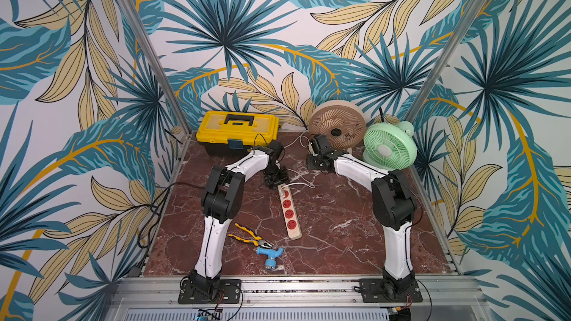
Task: Unplug the desk fan from the power strip
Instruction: Place the plug at the center of the board.
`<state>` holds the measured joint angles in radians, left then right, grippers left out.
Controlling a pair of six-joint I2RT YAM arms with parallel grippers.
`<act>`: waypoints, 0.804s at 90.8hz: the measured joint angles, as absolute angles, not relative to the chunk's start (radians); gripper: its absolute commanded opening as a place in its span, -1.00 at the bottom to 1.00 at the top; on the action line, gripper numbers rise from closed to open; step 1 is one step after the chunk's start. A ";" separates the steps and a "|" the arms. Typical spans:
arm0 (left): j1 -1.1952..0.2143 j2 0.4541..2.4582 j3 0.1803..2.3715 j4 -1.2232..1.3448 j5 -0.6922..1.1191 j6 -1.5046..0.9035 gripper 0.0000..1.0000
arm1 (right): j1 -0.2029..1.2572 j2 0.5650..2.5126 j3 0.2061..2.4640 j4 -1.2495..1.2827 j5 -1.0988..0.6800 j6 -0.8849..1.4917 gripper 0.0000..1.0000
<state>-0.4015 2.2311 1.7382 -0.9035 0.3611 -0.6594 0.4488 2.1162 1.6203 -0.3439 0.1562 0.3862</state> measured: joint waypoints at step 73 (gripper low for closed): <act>-0.416 2.259 1.794 -0.958 0.323 -0.672 -1.00 | 0.413 1.892 1.399 -0.359 0.179 0.416 0.36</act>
